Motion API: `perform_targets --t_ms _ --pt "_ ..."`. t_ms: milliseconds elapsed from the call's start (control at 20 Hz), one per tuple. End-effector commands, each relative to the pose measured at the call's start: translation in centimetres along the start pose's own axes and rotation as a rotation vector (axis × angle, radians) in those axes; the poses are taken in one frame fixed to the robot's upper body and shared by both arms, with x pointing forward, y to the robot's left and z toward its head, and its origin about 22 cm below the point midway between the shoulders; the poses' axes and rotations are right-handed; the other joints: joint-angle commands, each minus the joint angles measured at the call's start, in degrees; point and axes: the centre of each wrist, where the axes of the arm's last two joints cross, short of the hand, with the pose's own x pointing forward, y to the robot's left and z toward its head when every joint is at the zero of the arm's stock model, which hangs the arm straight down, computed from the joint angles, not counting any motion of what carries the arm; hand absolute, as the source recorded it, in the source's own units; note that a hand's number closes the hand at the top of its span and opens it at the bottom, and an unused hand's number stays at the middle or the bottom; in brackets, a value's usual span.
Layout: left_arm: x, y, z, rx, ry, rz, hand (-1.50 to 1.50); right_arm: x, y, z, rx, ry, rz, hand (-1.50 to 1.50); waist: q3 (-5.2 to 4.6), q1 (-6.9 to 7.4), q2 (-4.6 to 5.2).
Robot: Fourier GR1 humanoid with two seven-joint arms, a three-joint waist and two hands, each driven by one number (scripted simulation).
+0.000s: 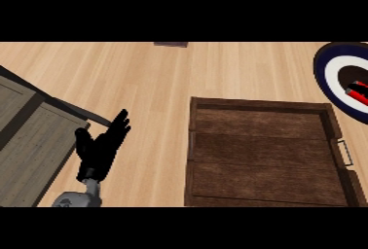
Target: Pick the can from the tray and place it in the plate
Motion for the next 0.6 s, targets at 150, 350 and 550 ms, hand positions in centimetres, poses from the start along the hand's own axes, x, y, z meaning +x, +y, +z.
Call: perform_targets --t_ms 150,350,550 --pt "-0.6 0.7 0.4 0.006 0.040 -0.012 0.00 0.1 -1.9 -0.1 -0.126 -0.004 -0.230 -1.50 -0.09 -0.37 0.21" --pt "-0.2 0.9 0.2 0.024 0.018 -0.005 0.00 -1.0 -4.3 1.3 -0.077 0.018 -0.303 -1.50 -0.10 -1.20 0.15" --pt "-0.7 0.2 0.3 0.040 0.034 0.016 0.00 -2.1 -7.4 3.2 0.020 0.006 -0.377 -1.50 -0.05 -2.53 -0.10"
